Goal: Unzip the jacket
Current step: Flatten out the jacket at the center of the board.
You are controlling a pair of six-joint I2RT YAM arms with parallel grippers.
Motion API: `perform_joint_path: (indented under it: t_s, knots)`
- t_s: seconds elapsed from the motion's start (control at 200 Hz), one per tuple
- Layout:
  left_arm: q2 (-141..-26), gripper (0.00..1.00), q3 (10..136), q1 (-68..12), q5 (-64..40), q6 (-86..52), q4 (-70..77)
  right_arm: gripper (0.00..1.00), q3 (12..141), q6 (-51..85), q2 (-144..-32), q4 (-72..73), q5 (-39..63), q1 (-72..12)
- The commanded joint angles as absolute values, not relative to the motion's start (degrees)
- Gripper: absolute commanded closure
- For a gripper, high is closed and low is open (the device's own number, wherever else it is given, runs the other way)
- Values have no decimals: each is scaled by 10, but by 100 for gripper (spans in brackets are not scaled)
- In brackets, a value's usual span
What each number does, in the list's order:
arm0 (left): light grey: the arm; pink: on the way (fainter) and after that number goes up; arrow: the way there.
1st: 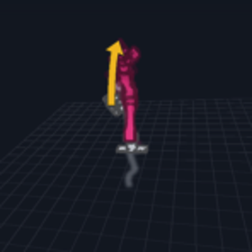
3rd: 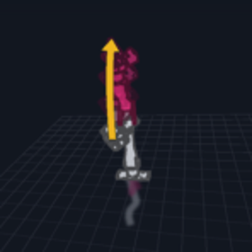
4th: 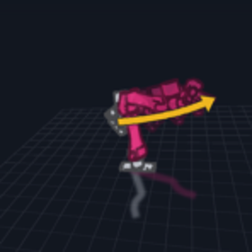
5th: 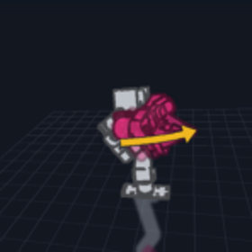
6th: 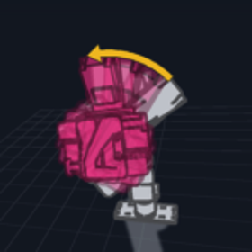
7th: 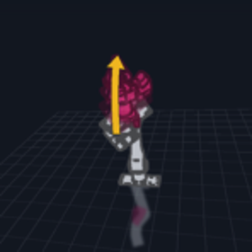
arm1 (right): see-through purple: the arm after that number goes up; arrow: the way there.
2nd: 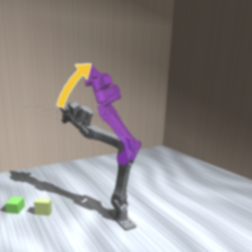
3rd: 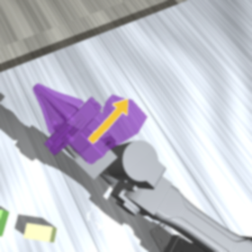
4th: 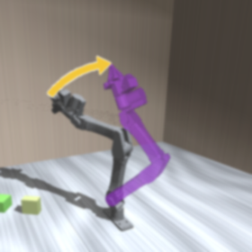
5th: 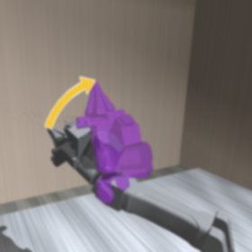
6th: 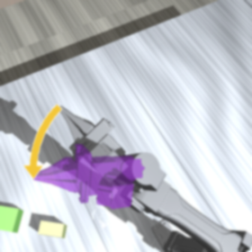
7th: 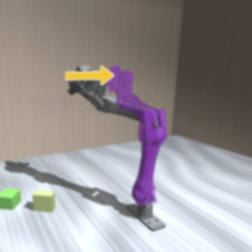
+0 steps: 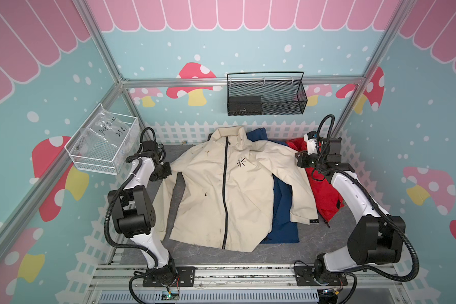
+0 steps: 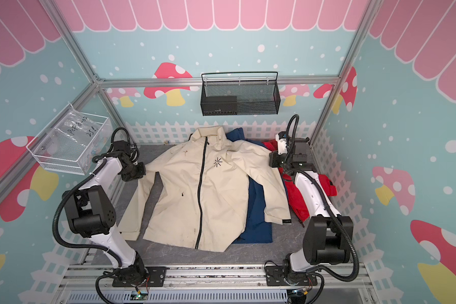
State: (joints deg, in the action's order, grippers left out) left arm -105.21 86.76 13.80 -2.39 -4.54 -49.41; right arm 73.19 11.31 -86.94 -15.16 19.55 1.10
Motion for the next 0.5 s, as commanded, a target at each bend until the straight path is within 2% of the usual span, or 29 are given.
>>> perform_joint_path:
  t_s: [0.0, 0.04, 0.065, 0.09, 0.145, 0.19, 0.245, 0.335, 0.495]
  knots:
    - [-1046, 100, 874, 153, -11, -58, -490, 100, 766, 124, -896, -143, 142, 24]
    - [-1046, 100, 879, 155, 0, -55, -498, 100, 777, 125, -903, -145, 131, 26]
    - [-1044, 96, 878, 155, 4, -54, -498, 94, 781, 125, -905, -146, 126, 26]
    - [-1040, 90, 875, 156, 5, -54, -496, 83, 783, 125, -904, -146, 125, 26]
    - [-1030, 66, 865, 156, 2, -57, -488, 50, 778, 124, -897, -144, 135, 26]
    - [-1016, 52, 858, 156, -7, -61, -482, 36, 766, 129, -884, -143, 141, 26]
    - [-988, 42, 847, 155, -29, -69, -473, 31, 749, 134, -856, -143, 157, 26]
    - [-910, 33, 805, 150, -81, -96, -454, 26, 703, 131, -797, -147, 219, 25]
    - [-759, 32, 698, 137, -184, -170, -443, 29, 630, 150, -715, -209, 313, 15]
